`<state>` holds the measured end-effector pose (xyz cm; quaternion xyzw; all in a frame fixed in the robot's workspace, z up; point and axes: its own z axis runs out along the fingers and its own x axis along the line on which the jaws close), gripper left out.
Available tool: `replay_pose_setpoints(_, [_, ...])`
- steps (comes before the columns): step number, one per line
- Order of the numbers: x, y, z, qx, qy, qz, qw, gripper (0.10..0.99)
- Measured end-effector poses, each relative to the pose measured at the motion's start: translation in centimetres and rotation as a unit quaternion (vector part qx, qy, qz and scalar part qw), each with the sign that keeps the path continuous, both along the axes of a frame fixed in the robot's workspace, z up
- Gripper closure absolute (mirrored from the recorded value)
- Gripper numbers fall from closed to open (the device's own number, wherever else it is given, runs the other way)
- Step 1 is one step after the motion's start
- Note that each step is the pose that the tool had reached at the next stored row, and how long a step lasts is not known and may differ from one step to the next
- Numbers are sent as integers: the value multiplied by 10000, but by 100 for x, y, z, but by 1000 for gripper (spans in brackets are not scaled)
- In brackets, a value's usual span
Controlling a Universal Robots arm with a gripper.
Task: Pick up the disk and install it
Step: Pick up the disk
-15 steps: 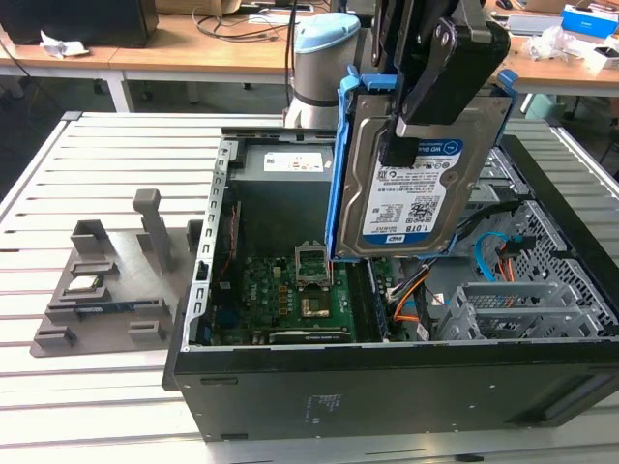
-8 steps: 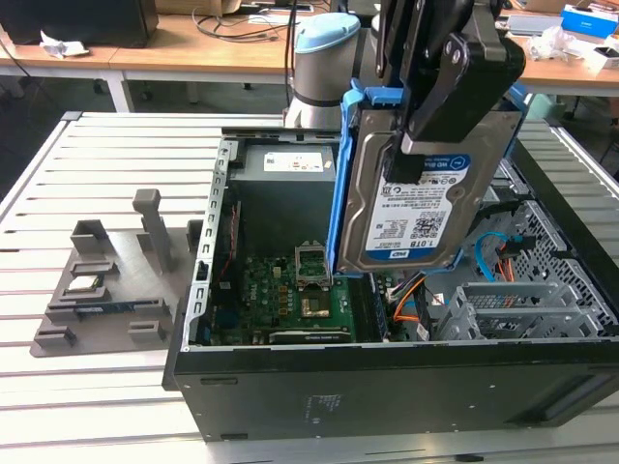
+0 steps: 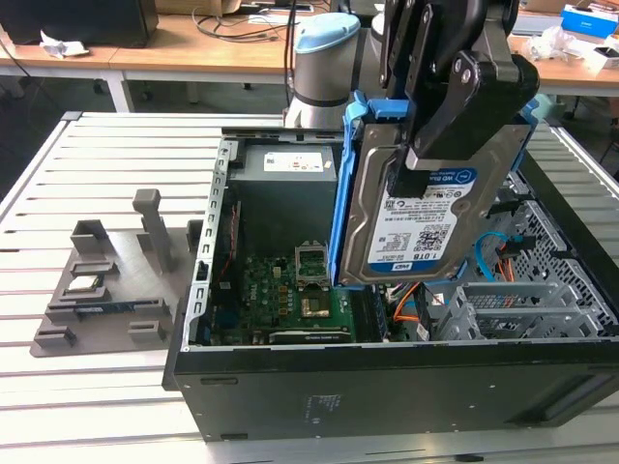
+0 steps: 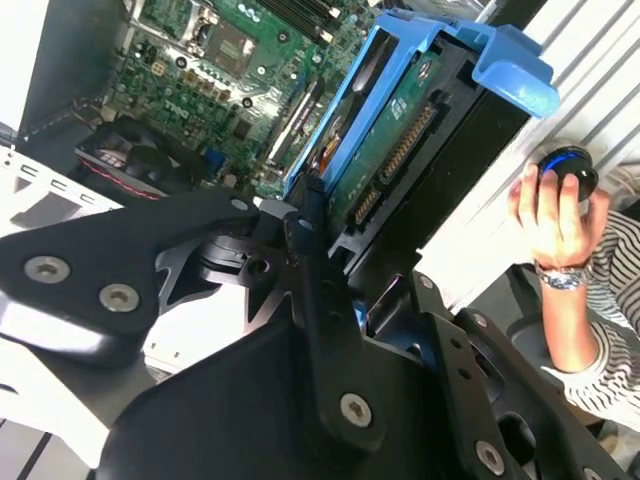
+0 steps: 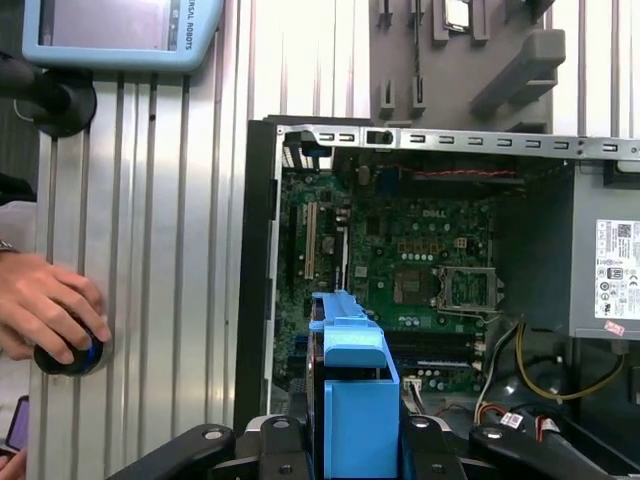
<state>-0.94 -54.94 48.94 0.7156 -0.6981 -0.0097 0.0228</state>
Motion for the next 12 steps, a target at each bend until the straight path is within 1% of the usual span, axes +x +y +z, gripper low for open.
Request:
replay_pose_setpoints(1, [0, -5, 0, 46, 0, -1, 10000, 722])
replay_pose_setpoints(2, [0, -11, 0, 64, 0, -1, 10000, 722])
replay_pose_setpoints(3, [-1, -22, -1, 68, 0, -1, 10000, 722])
replay_pose_setpoints(9, [6, -24, 0, 60, 1, -2, 10000, 722])
replay_pose_setpoints(12, [66, -23, -1, 59, 0, -16, 10000, 722])
